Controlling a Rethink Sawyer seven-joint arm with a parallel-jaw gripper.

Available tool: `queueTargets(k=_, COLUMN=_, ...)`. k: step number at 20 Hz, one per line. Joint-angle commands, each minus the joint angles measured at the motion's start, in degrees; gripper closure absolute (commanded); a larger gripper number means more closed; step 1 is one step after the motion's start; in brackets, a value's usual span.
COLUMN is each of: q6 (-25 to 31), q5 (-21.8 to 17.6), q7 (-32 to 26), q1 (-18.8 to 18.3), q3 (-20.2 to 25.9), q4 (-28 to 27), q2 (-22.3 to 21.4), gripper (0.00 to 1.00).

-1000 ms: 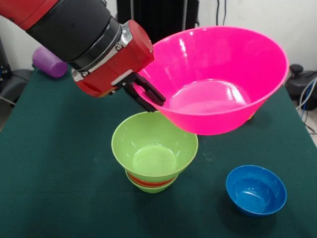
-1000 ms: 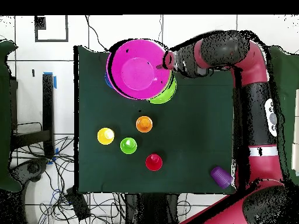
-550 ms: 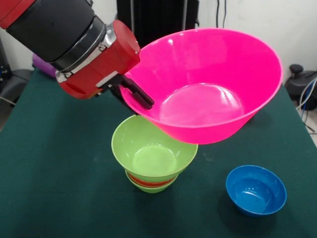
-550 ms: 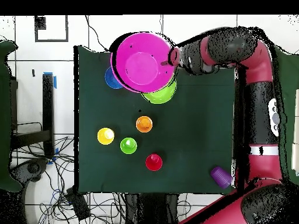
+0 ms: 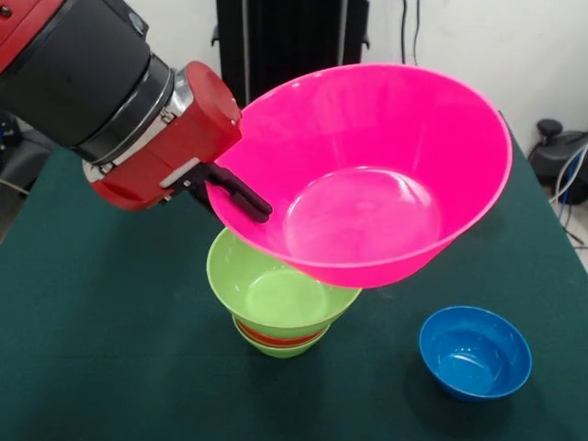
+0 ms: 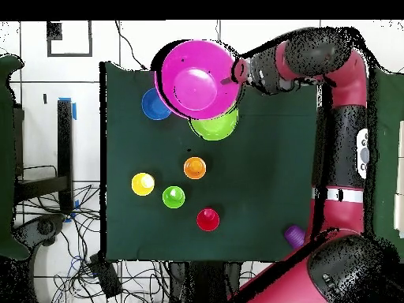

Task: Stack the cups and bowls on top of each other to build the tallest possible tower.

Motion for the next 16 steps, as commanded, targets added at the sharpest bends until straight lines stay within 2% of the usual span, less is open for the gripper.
queueTargets(k=1, q6=7.3, q5=-5.8, q7=-26.1, q1=4.8, q3=-5.2, q4=-10.2, q2=1.2, gripper=1.0)
queueTargets(k=6, q6=5.2, q5=-6.5, q7=-28.7, q1=4.0, q3=-5.8, q4=-7.6, q2=0.1, gripper=1.0)
queueTargets(k=13, q6=7.0, q5=-6.8, q7=-31.6, q1=4.9, q3=-5.7, q4=-10.2, q2=0.1, gripper=1.0)
queueTargets(k=16, q6=9.7, q5=-6.8, q7=-31.7, q1=6.0, q3=-5.4, q4=-12.9, q2=0.0, gripper=1.0)
